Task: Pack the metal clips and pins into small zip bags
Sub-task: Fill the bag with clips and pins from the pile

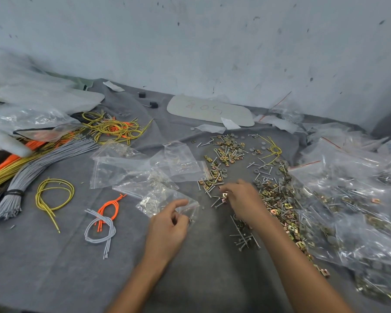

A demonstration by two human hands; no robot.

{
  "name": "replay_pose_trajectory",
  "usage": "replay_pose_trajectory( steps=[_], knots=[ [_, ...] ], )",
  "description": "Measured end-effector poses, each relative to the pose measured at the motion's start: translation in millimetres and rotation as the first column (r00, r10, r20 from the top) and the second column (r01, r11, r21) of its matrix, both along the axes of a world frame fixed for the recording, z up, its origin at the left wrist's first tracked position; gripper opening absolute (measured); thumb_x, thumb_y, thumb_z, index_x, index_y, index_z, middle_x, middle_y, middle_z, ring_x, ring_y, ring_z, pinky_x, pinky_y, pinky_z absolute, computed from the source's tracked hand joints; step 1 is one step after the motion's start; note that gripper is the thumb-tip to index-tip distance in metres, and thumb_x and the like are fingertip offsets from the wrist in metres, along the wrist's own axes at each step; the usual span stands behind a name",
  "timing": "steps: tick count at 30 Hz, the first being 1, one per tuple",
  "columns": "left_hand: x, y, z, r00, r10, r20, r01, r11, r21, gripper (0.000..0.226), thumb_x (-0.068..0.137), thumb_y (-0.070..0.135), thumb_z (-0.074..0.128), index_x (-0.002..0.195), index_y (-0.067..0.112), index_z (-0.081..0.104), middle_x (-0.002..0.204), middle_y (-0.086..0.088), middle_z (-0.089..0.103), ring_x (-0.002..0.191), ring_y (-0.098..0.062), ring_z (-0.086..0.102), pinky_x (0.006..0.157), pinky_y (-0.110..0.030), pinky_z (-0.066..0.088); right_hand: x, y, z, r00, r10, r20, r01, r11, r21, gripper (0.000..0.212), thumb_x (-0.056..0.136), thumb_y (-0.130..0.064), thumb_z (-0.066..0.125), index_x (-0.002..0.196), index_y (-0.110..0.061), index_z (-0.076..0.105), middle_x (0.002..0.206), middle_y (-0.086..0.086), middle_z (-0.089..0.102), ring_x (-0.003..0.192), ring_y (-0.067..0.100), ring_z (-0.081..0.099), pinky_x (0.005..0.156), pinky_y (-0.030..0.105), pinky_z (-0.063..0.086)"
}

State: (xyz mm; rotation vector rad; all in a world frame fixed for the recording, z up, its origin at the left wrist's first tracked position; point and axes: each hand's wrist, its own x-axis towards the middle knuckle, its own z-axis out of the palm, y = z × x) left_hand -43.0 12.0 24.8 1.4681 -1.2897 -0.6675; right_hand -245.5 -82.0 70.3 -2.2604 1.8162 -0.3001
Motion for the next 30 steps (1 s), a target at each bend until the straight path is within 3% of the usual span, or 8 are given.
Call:
replay_pose_trajectory(
  steps=[3,9,14,16,20,24,27,30],
  knots=[
    [0,0,1,1.000,0.000,-0.002,0.000,1.000,0.004,0.042,0.074,0.023,0.049,0.108,0.033,0.071,0.047,0.013,0.046,0.048,-0.004,0.044,0.053,-0.015,0.035,-3,-6,-7,0.997,0.021,-0.071,-0.019,0.999,0.035,0.030,0.101,-0.016,0.051,0.119,-0.033,0.068,0.107,0.004,0.053,0.106,0.030,0.054,0.090,0.038,0.049],
    [0,1,2,1.000,0.003,0.013,-0.003,1.000,-0.004,0.042,0.074,0.023,0.049,0.109,0.029,0.072,0.047,0.014,0.046,0.047,-0.004,0.045,0.052,-0.012,0.034,-12,3,-11,0.995,-0.070,-0.066,0.070,0.998,-0.010,0.021,0.105,-0.021,0.044,0.118,-0.017,0.060,0.122,0.008,0.051,0.118,0.029,0.042,0.100,0.040,0.039],
    [0,0,3,1.000,-0.004,0.023,0.004,1.000,-0.015,0.040,0.075,0.023,0.051,0.109,0.029,0.072,0.048,0.014,0.049,0.048,-0.003,0.046,0.052,-0.012,0.035,15,46,3,0.938,0.021,0.345,-0.022,1.000,0.001,0.006,0.099,-0.026,0.058,0.097,-0.024,0.063,0.096,-0.010,0.062,0.090,0.007,0.056,0.080,0.028,0.044],
    [0,1,3,1.000,-0.015,0.017,0.015,1.000,-0.015,0.039,0.075,0.024,0.051,0.109,0.030,0.071,0.049,0.014,0.050,0.048,-0.003,0.047,0.052,-0.012,0.036,33,64,0,0.916,0.087,0.391,-0.102,0.995,0.020,0.007,0.096,-0.030,0.062,0.091,-0.026,0.063,0.086,-0.012,0.062,0.081,0.002,0.056,0.072,0.022,0.042],
    [1,1,2,1.000,-0.024,-0.018,0.024,1.000,0.005,0.040,0.075,0.025,0.051,0.110,0.029,0.071,0.051,0.010,0.054,0.049,-0.003,0.048,0.053,-0.017,0.041,56,77,-13,0.925,0.181,0.333,-0.174,0.983,-0.049,0.007,0.096,-0.033,0.062,0.094,-0.026,0.063,0.090,-0.010,0.060,0.084,0.009,0.057,0.080,0.031,0.046],
    [1,1,2,0.999,-0.022,-0.023,0.023,1.000,0.012,0.039,0.075,0.025,0.052,0.108,0.032,0.070,0.052,0.009,0.055,0.051,-0.003,0.051,0.057,-0.021,0.043,51,70,-16,0.911,0.193,0.364,-0.176,0.981,-0.080,0.013,0.096,-0.033,0.062,0.106,-0.033,0.070,0.090,-0.012,0.062,0.084,0.005,0.058,0.078,0.023,0.044],
    [0,1,4,1.000,-0.007,-0.006,0.007,1.000,0.004,0.041,0.074,0.023,0.050,0.109,0.030,0.071,0.050,0.011,0.052,0.051,-0.005,0.050,0.055,-0.014,0.039,28,50,-11,0.938,0.046,0.344,-0.007,0.993,-0.114,0.008,0.097,-0.029,0.060,0.093,-0.028,0.067,0.086,-0.013,0.063,0.079,0.005,0.056,0.071,0.025,0.042],
    [-1,1,4,1.000,-0.003,-0.012,0.003,1.000,0.014,0.043,0.073,0.024,0.050,0.110,0.026,0.072,0.049,0.010,0.050,0.051,-0.006,0.048,0.055,-0.015,0.039,8,28,-9,0.986,-0.131,0.103,0.143,0.983,-0.115,0.018,0.100,-0.036,0.054,0.096,-0.024,0.067,0.094,-0.006,0.063,0.089,0.019,0.060,0.074,0.034,0.047]
  ],
)
